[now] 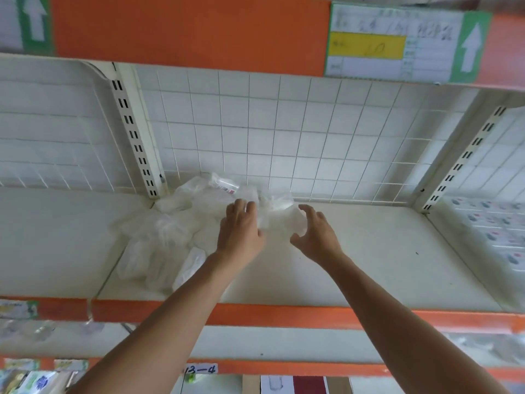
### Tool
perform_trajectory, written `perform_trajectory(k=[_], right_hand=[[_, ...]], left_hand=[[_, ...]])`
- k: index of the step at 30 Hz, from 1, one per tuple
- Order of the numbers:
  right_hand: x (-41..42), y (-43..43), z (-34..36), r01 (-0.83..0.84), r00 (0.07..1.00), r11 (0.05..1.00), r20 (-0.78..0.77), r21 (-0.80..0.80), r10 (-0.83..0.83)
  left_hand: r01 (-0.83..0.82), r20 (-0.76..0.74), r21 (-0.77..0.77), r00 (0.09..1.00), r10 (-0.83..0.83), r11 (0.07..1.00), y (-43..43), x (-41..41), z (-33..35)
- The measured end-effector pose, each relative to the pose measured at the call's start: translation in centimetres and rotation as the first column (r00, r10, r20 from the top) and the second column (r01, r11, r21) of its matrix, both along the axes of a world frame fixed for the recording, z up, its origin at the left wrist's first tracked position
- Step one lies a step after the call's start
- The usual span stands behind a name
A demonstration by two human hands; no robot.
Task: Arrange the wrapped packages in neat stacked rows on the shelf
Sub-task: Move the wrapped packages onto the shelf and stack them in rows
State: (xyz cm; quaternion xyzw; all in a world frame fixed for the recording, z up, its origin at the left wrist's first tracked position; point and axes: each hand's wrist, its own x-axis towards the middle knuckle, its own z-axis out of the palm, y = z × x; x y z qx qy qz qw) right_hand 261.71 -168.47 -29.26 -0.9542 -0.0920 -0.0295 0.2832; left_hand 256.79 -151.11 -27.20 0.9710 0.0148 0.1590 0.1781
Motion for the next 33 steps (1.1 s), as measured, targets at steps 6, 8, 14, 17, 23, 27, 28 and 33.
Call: perform_trajectory(k=[6,8,14,17,23,27,28,33], right_hand=[[-2.6,-3.1,1.1,0.112,0.991,0.991,0.067,0.08,-0.117],[-3.5,-4.7,1.4,0.146,0.983,0.987,0.1,0.066,-0.152],[-5.8,-11.9,2.7,0.257,0.948,0.966,0.184,0.04,-0.26],[-7.0,-16.2,3.3,0.34,0.916,0.937,0.198,0.083,-0.349],[-8.6,-26.9,3.5,0.389,0.875,0.91,0.253,0.143,-0.414],[-9.8,-36.9,3.9,0.414,0.859,0.893,0.25,0.176,-0.447],[-10.1,-39.5,4.1,0.416,0.855,0.89,0.252,0.187,-0.453],[-11.4,-50.9,4.6,0.414,0.869,0.886,0.198,0.211,-0.453]], left_hand=[[0.206,0.148,-0.253,0.974,-0.172,0.945,-3.6,-0.5,-0.1],[0.254,0.149,-0.331,0.965,-0.215,0.909,-5.5,-0.4,0.2],[0.354,0.152,-0.45,0.935,-0.32,0.82,-11.9,-0.4,0.7],[0.425,0.183,-0.439,0.905,-0.384,0.792,-16.1,-0.9,1.0],[0.504,0.197,-0.395,0.863,-0.465,0.768,-27.0,-1.2,1.4],[0.487,0.189,-0.424,0.872,-0.452,0.764,-36.8,-1.7,2.1],[0.497,0.191,-0.422,0.867,-0.461,0.758,-39.4,-1.9,2.3],[0.523,0.223,-0.41,0.852,-0.474,0.747,-50.3,-2.2,2.7]])
